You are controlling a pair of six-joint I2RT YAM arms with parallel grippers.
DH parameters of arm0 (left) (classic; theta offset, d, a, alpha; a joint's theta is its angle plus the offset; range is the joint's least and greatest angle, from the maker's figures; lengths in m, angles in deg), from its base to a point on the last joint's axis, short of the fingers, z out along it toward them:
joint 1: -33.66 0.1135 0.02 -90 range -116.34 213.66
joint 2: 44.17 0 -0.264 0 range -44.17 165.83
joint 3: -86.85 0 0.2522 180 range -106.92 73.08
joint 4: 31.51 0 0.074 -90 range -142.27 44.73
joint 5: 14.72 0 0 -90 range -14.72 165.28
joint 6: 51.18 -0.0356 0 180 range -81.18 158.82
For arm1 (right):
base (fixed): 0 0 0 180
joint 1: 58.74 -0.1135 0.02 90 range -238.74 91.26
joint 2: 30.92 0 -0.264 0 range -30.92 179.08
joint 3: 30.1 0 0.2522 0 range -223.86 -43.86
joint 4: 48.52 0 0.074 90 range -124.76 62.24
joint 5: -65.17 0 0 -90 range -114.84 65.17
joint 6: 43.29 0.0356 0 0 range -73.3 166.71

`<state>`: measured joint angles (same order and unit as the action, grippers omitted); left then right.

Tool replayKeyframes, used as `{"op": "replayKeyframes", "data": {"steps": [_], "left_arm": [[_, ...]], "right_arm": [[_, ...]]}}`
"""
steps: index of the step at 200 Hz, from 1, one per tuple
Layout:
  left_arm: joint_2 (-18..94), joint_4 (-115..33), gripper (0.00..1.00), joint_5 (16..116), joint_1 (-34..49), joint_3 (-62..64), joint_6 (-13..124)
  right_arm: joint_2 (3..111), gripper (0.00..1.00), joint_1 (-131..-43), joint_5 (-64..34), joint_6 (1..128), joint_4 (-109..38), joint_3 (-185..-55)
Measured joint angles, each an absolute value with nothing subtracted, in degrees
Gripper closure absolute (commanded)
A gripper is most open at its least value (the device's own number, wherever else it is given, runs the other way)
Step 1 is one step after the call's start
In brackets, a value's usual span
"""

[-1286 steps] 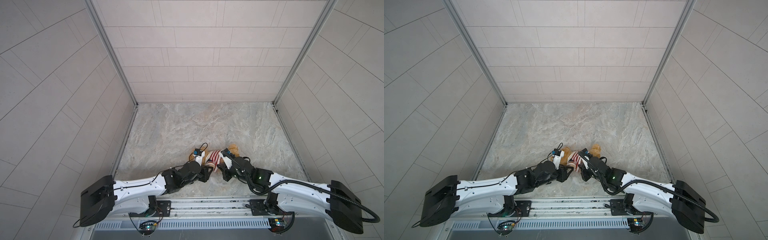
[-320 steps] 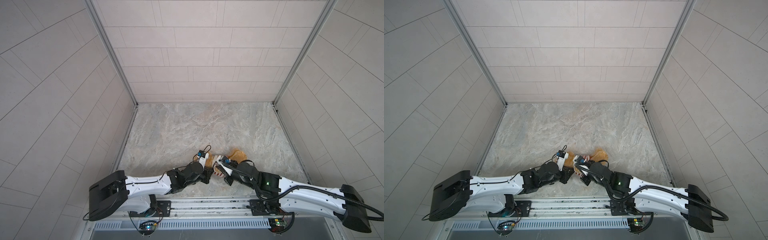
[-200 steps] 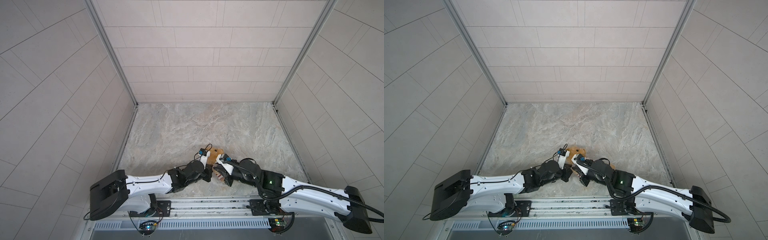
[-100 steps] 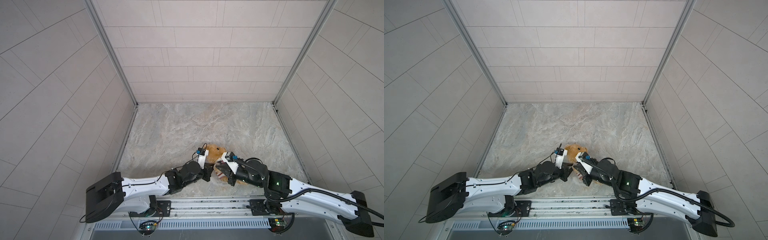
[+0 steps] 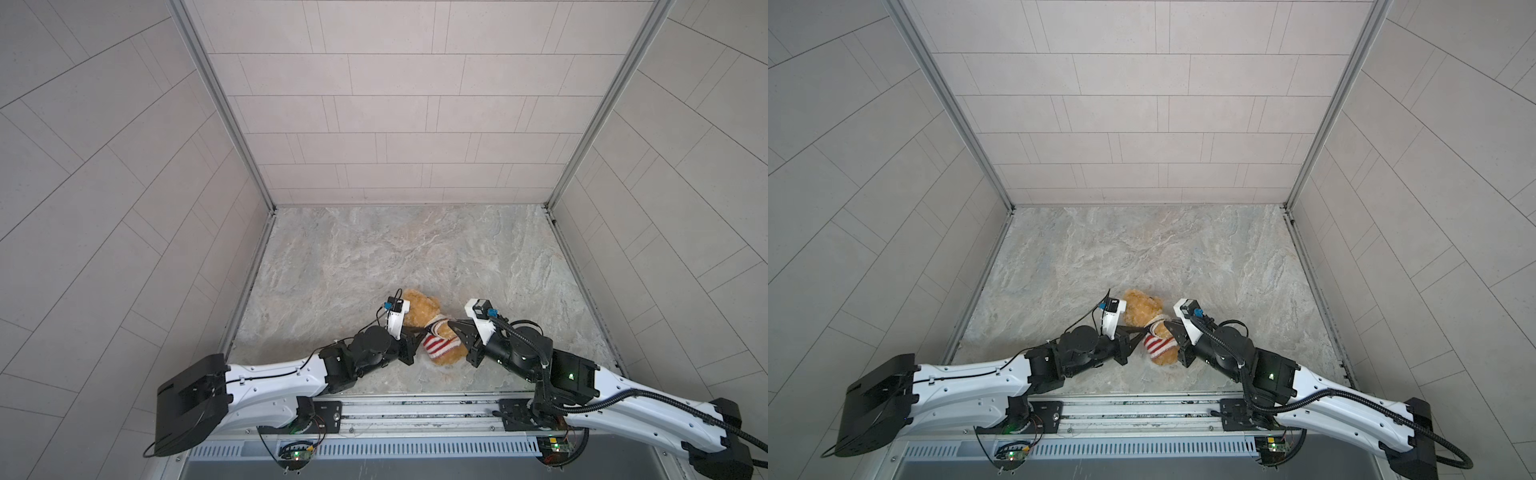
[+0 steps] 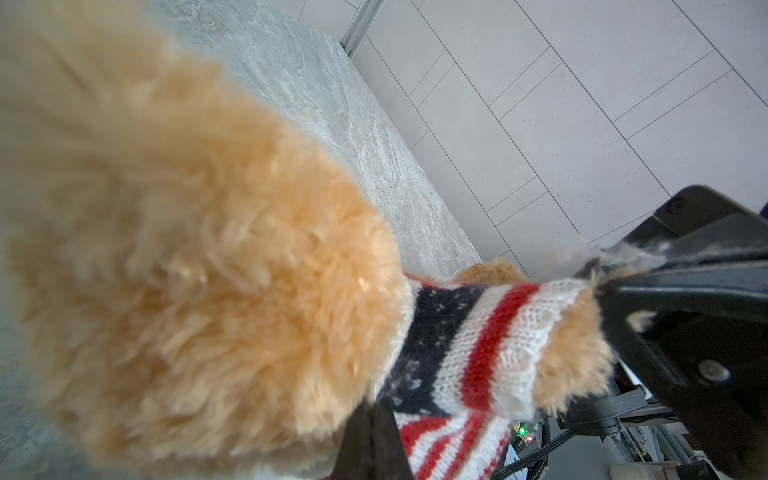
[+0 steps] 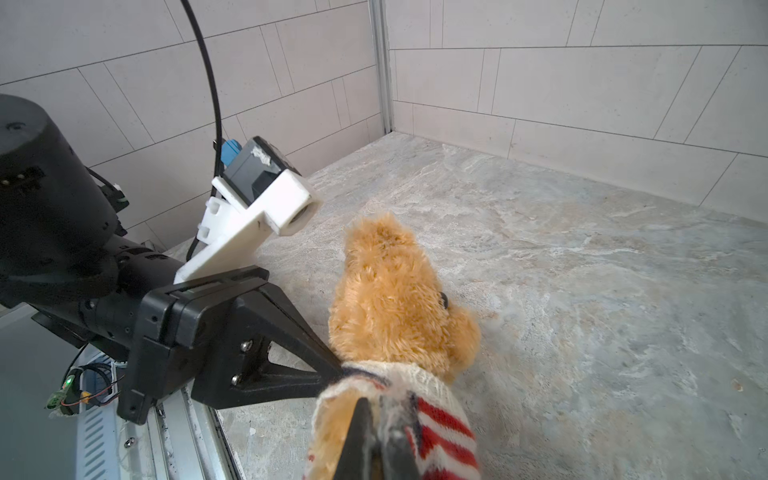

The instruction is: Dress the teddy bear

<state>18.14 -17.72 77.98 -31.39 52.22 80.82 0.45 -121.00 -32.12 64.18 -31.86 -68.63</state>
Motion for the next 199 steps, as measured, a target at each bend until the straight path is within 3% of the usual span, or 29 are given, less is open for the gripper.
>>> {"op": "replayKeyframes", "data": {"steps": [91,117,144,199], "left_arm": [[19.03,-18.66,1.00,78.11,-31.35,52.88,80.73],[18.77,-18.79,0.74,77.61,-31.35,52.86,79.88],[18.95,-19.43,0.61,77.02,-31.74,52.86,79.29],[20.30,-18.58,0.62,76.54,-33.10,52.75,79.99]], "right_arm": [[2.57,1.00,-120.32,-31.58,66.34,-35.20,-66.73],[4.71,1.00,-120.17,-31.86,67.00,-37.96,-66.73],[8.56,1.00,-120.17,-32.87,68.44,-40.93,-66.80],[13.28,1.00,-120.06,-33.54,71.17,-43.75,-67.54]]}}
